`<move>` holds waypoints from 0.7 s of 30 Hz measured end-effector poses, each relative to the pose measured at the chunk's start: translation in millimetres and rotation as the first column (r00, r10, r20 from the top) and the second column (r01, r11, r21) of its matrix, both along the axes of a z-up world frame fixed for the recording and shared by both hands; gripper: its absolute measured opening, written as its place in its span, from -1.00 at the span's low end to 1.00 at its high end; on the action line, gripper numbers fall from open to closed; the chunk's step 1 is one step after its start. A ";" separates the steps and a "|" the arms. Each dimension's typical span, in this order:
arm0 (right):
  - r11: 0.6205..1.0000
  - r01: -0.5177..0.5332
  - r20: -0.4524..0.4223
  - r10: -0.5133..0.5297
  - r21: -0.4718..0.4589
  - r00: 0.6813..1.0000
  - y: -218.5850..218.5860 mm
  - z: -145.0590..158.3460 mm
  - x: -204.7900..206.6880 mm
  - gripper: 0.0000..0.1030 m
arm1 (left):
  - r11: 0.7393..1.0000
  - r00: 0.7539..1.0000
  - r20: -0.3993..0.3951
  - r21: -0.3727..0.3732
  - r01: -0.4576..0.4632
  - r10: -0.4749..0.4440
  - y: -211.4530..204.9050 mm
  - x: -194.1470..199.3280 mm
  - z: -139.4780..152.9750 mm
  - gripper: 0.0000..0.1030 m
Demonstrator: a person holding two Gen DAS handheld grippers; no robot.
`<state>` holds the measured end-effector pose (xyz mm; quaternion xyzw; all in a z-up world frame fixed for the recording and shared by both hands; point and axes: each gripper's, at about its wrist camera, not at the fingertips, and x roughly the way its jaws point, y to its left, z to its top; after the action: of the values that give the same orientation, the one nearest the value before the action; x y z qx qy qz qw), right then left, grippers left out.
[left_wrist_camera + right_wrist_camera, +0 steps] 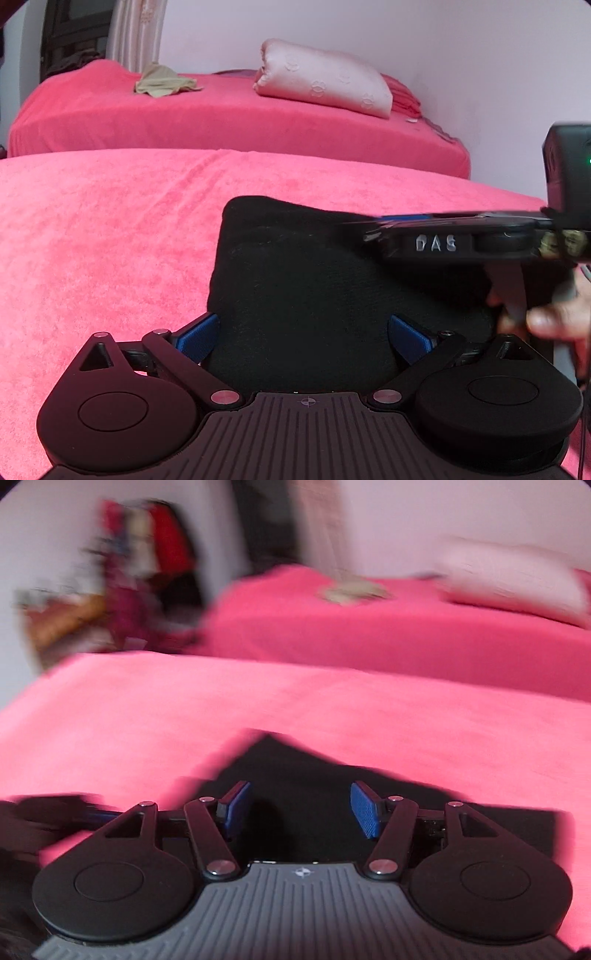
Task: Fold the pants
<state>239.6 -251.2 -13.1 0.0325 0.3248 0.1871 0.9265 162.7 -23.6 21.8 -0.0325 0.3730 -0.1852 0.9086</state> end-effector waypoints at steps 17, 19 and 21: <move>0.992 0.129 -0.005 -0.129 -0.005 0.992 -68.4 -11.9 -81.4 0.87 | 0.998 0.999 -0.047 0.062 -0.022 0.025 -4.2 0.2 1.6 1.00; 0.984 0.162 -0.080 -0.156 0.074 0.984 -82.9 -16.5 -80.2 0.88 | 0.997 0.998 -0.056 0.070 -0.023 0.027 -3.5 0.0 2.3 1.00; 0.971 0.189 -0.143 -0.168 0.146 0.975 -92.8 -19.1 -79.5 0.88 | 0.997 0.997 -0.064 0.076 -0.026 0.031 -1.8 0.3 3.8 1.00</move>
<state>160.1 -343.9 -32.1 0.1473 0.3642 0.1257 0.9110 163.0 -25.4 25.6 -0.0099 0.4085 -0.1568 0.8991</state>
